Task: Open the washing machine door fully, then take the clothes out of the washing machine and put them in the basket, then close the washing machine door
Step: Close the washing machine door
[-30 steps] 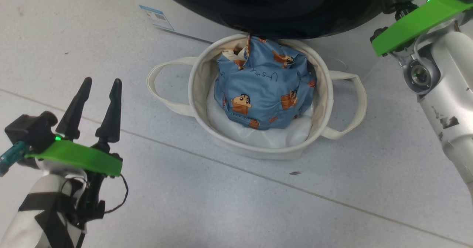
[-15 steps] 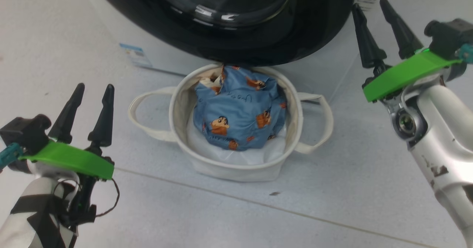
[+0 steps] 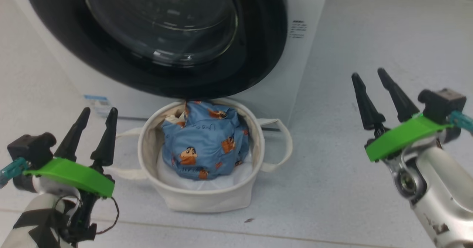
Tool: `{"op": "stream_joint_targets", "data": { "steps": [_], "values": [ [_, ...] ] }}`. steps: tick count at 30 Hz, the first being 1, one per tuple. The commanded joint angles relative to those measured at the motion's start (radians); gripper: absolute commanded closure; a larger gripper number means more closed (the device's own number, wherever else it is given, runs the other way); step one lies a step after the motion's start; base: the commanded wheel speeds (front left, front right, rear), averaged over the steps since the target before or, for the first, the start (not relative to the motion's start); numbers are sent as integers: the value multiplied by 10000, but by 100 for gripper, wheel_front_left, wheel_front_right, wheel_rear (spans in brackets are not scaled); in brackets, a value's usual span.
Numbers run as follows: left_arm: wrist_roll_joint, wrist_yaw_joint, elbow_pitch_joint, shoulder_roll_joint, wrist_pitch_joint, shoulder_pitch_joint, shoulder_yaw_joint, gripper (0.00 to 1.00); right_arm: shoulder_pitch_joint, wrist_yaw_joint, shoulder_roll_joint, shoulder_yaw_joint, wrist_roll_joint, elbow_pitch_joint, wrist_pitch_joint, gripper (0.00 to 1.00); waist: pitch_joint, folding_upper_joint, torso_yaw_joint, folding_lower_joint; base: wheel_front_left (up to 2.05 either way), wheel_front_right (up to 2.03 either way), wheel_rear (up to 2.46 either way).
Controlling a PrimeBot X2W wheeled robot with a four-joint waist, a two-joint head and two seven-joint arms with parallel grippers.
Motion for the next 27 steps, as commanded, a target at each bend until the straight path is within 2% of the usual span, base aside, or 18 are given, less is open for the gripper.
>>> {"op": "stream_joint_targets", "data": {
  "steps": [1,7,12,27],
  "values": [
    [-155,-81,-260,466,81,-280,399,0,194,-4,-152,-49,-116,-370,-121,0,-338,0,-345,0,0,0,0],
    [-880,-193,-278,487,301,57,522,0,1577,-4,-218,-804,-338,-812,-122,0,-818,0,-801,0,0,0,0],
    [-988,-171,-315,656,265,244,645,0,2249,-4,-235,-1367,-432,-1070,-92,0,-958,0,-964,0,0,0,0],
    [-1052,-61,-350,852,183,403,751,0,3097,-4,-138,-2262,-780,-1782,255,0,-957,0,-732,0,0,0,0]
  ]
}}
